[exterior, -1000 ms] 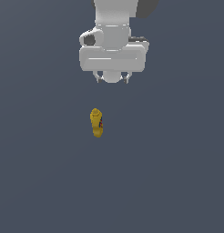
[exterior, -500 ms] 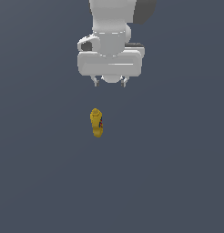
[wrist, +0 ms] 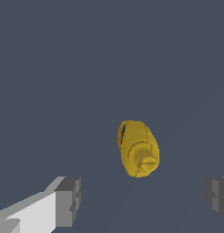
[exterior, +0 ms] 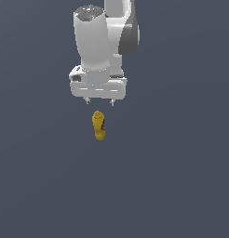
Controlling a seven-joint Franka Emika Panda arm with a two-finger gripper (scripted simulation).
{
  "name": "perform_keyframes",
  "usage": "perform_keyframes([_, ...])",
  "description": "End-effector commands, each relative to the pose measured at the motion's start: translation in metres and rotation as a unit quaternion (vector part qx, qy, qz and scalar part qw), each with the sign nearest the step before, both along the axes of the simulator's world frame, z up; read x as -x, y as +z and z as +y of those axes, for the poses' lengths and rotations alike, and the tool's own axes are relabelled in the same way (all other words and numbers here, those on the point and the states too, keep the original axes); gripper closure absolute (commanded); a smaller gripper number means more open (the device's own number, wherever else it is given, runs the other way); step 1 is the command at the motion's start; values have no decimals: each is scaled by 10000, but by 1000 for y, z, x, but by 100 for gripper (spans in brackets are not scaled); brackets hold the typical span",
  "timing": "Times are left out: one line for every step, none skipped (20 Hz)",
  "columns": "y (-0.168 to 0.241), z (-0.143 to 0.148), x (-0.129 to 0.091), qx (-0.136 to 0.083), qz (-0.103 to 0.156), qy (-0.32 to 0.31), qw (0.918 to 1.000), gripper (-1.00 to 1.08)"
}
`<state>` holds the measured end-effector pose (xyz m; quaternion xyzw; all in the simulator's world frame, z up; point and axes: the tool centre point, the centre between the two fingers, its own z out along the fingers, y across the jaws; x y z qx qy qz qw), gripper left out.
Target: Pick up the object and move it to a goal position.
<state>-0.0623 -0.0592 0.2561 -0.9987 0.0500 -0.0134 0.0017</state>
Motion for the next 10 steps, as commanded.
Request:
perform_keyframes([-19,-11,3,4,67,-54,10000,-92])
perform_keyframes([-24,-14,5,5,88,-70,9999,-92])
perform_keyframes([-28,-17,6,7,105,-83,9999,-92])
perform_keyframes([-31,-19,7,8,118,-93,9999,-92])
perform_keyframes([-34,-20,7,9,127,-100,9999,-92])
perform_keyframes([-35,-21,8,9,133,-105,9999,-92])
perform_keyframes([-35,-21,8,9,133,-105,9999,-92])
perform_keyframes([-34,-20,8,9,133,-105,9999,-92])
perform_keyframes([-34,-20,8,9,133,-105,9999,-92])
perform_keyframes([-35,-20,8,9,133,-105,9999,-92])
